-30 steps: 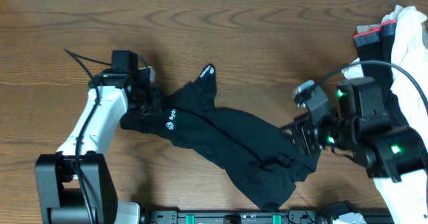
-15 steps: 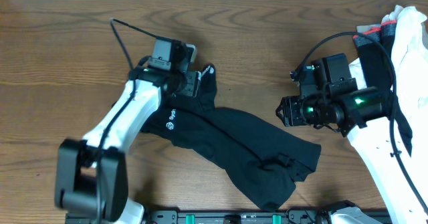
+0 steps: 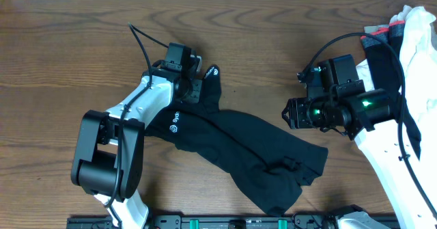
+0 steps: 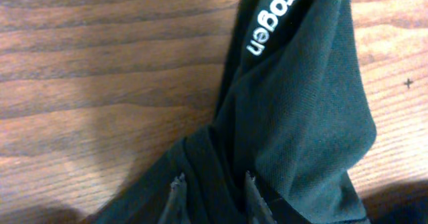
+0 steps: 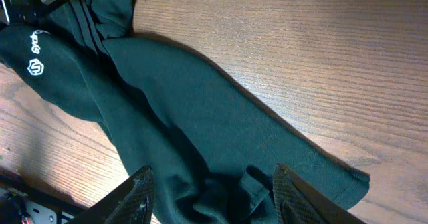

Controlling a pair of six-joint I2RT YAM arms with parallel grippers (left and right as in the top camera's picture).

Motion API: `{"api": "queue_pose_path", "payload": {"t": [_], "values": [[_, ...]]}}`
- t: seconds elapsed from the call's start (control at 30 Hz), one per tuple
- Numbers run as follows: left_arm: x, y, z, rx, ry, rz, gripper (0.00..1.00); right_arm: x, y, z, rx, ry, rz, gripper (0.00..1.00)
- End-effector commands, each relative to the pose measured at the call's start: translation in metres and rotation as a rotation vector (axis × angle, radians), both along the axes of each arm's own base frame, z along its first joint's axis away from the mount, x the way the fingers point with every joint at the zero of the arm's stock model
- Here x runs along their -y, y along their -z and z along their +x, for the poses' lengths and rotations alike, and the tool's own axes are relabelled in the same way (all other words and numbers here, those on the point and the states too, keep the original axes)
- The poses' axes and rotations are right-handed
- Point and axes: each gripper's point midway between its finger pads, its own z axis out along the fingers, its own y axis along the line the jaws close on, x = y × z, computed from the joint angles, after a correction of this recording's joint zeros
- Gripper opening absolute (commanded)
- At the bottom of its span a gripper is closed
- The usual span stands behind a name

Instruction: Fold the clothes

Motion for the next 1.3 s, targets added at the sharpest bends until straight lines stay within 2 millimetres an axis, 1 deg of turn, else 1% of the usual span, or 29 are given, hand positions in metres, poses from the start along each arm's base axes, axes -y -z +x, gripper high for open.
{"api": "queue_pose_path", "payload": {"t": [0.0,0.03,0.07,0.1,0.17,0.2,0.27,0.33,0.4,0.43,0.47,0.5,0.6,0.67,0.8,0.9,1.0,1.1,1.17,1.27], "values": [[-0.006,-0.004,0.005,0.019,-0.012,0.026,0.24,-0.001,-0.001,-0.002,-0.004,0.003,-0.003,0.54],[-0.006,-0.003,0.004,0.015,-0.012,0.027,0.19,-0.001,-0.001,-0.002,-0.004,0.003,-0.003,0.54],[-0.006,-0.003,0.003,0.010,-0.012,0.028,0.09,-0.001,-0.001,-0.003,-0.005,0.003,-0.003,0.53],[-0.007,-0.003,0.001,0.003,-0.012,0.031,0.06,-0.001,-0.001,-0.003,-0.006,0.003,-0.004,0.53],[-0.012,-0.008,-0.001,-0.005,-0.028,0.049,0.06,-0.001,-0.001,-0.003,-0.007,0.003,-0.004,0.53],[-0.019,-0.014,0.000,-0.002,-0.056,0.075,0.06,-0.001,-0.001,-0.003,-0.006,0.003,-0.004,0.54],[-0.026,-0.033,0.001,0.014,-0.072,0.105,0.07,0.000,-0.001,-0.002,-0.002,0.005,-0.008,0.54],[-0.027,-0.057,0.004,0.041,-0.077,0.105,0.17,0.000,-0.001,-0.001,0.002,0.006,-0.009,0.54],[-0.027,-0.077,0.003,0.065,-0.078,0.099,0.17,0.000,-0.001,0.000,0.008,0.006,-0.007,0.54],[-0.028,-0.086,0.001,0.073,-0.079,0.096,0.14,-0.001,-0.002,0.001,0.011,0.007,-0.006,0.54],[-0.029,-0.091,-0.001,0.080,-0.080,0.097,0.08,-0.001,-0.002,0.001,0.011,0.007,-0.006,0.54],[-0.032,-0.097,-0.003,0.089,-0.086,0.106,0.06,-0.001,-0.002,0.001,0.011,0.007,-0.006,0.54],[-0.045,-0.119,-0.008,0.125,-0.113,0.157,0.06,0.001,-0.001,0.001,0.011,0.009,-0.014,0.55],[-0.055,-0.140,-0.013,0.157,-0.137,0.196,0.06,0.005,0.000,0.002,0.014,0.020,-0.039,0.55],[-0.072,-0.195,-0.020,0.254,-0.185,0.247,0.06,0.008,0.004,0.000,-0.003,0.024,-0.058,0.58],[-0.083,-0.237,-0.028,0.345,-0.222,0.258,0.06,0.010,0.012,-0.004,-0.049,0.023,-0.071,0.58],[-0.097,-0.269,-0.037,0.427,-0.282,0.274,0.06,0.010,0.023,-0.008,-0.106,0.021,-0.088,0.58],[-0.115,-0.296,-0.047,0.505,-0.373,0.306,0.06,0.010,0.035,-0.013,-0.171,0.016,-0.100,0.58],[-0.123,-0.311,-0.054,0.548,-0.406,0.311,0.06,0.011,0.042,-0.015,-0.202,0.010,-0.110,0.58],[-0.128,-0.322,-0.061,0.582,-0.423,0.298,0.06,0.003,0.047,-0.017,-0.219,-0.078,-0.089,0.59]]}}
